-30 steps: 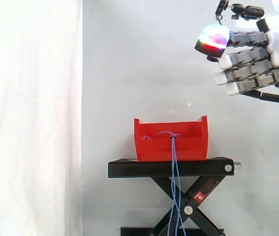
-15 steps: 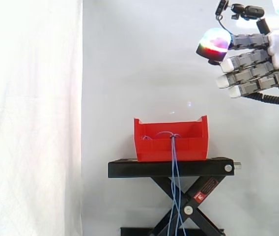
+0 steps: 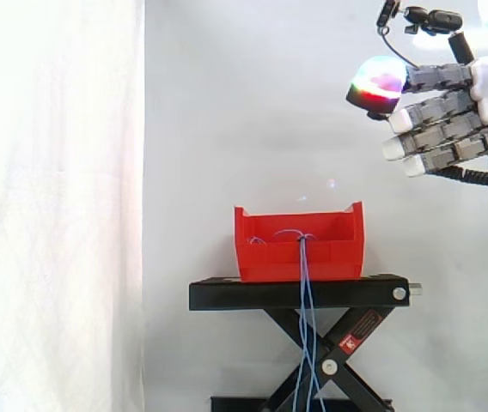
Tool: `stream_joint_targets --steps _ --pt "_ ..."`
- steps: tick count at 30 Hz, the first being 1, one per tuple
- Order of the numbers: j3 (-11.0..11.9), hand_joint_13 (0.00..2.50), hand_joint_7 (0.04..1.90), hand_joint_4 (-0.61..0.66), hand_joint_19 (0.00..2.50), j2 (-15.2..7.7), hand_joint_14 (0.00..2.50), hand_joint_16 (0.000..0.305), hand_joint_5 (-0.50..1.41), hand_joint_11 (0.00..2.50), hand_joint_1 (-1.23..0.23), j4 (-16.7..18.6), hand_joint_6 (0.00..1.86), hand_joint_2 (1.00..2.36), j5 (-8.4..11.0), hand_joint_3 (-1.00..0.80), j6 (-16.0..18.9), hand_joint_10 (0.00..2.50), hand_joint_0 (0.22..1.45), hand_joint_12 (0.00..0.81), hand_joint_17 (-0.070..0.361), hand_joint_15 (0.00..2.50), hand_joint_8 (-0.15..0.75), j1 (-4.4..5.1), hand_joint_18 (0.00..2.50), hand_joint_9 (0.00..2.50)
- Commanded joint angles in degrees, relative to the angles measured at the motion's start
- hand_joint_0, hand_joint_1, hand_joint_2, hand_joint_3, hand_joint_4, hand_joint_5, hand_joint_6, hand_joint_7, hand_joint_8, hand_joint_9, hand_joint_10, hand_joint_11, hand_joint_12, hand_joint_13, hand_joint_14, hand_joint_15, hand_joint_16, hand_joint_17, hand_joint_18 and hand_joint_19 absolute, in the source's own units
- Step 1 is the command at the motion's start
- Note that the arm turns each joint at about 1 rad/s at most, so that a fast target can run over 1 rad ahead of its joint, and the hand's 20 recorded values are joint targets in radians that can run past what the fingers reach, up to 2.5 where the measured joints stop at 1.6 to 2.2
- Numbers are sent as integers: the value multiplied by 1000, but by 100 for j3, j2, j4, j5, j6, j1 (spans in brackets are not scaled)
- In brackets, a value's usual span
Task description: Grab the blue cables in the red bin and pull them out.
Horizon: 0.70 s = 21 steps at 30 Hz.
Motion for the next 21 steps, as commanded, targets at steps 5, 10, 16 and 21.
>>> stream_joint_targets --steps 5,10,16,21 --pt "0 302 171 160 160 1 0 52 483 103 -803 -116 6 1000 0 -1000 9 3 747 333 116 37 240 -16 192 595" --pt "0 307 169 161 165 1 0 51 482 106 -804 -116 7 1000 0 -1000 79 4 751 333 116 43 239 -16 200 597" --pt "0 307 171 157 169 1 0 51 483 104 -804 -116 6 1000 0 -1000 176 4 753 333 115 43 239 -16 206 598" --pt "0 310 169 157 168 1 0 51 477 107 -804 -125 6 1000 0 -1000 220 4 754 333 115 41 241 -16 208 601"
